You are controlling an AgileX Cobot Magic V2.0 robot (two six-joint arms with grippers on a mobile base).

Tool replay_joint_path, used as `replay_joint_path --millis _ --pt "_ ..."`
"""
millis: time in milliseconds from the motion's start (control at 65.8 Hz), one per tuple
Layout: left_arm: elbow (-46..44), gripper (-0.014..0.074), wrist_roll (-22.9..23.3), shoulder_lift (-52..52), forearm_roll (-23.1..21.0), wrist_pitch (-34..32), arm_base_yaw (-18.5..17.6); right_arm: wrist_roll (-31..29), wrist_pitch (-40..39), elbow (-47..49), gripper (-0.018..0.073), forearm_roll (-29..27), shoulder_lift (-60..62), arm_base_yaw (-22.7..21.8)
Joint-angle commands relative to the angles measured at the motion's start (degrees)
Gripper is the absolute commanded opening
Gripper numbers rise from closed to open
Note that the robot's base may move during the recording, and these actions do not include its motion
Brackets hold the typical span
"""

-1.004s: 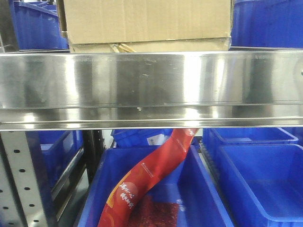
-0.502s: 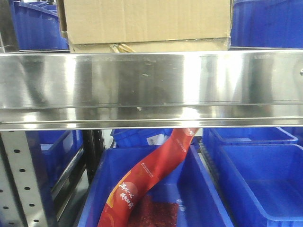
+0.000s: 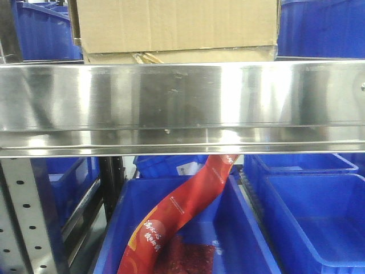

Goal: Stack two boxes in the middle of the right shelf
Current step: 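Withdraw both grippers upward away from the placed boxes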

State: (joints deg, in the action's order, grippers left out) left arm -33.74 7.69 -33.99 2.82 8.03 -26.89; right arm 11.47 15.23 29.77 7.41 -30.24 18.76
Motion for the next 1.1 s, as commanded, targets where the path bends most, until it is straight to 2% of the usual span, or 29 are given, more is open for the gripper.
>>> replay_joint_path --millis 0,30,91,198,319,426,563,715,760,1080 --pt "-0.06 -0.0111 -0.05 0.47 -0.13 -1.36 -0.17 -0.38 -2.02 -1.49 -0.0162 -5.03 2.81 -0.96" --pt "-0.06 -0.0111 -0.05 0.47 -0.13 -1.36 -0.17 -0.38 -3.34 -2.54 -0.0162 -7.41 4.37 -1.78" --pt "-0.06 -0.0111 -0.05 0.47 -0.13 -1.36 -0.17 -0.38 -4.03 -4.56 -0.0162 -7.41 7.93 -4.25" --pt "-0.06 -0.0111 -0.05 0.47 -0.13 -1.36 -0.17 -1.24 -2.54 -9.28 -0.0162 -7.05 13.56 -11.57" --pt "-0.06 -0.0111 -0.05 0.47 -0.13 -1.36 -0.17 -8.86 -5.92 -15.39 -0.0162 -7.41 18.49 -17.24" --pt "-0.06 -0.0111 -0.05 0.47 -0.13 -1.36 -0.17 -9.59 -6.98 -19.03 -0.0162 -7.41 23.05 -20.22" --pt "-0.06 -0.0111 -0.05 0.47 -0.13 -1.36 -0.17 -9.59 -9.71 -24.15 -0.0162 -4.19 27.72 -20.89" --pt "-0.06 -0.0111 -0.05 0.47 -0.13 -1.36 -0.17 -9.48 -11.64 -29.77 -0.0162 -4.19 30.24 -20.97" --pt "-0.06 -0.0111 -0.05 0.47 -0.13 -1.36 -0.17 -9.48 -13.58 -29.77 -0.0162 -4.39 30.24 -20.97" --pt "-0.06 -0.0111 -0.05 0.47 -0.13 -1.78 -0.17 -9.48 -13.7 -29.77 -0.0162 -4.52 30.24 -20.97"
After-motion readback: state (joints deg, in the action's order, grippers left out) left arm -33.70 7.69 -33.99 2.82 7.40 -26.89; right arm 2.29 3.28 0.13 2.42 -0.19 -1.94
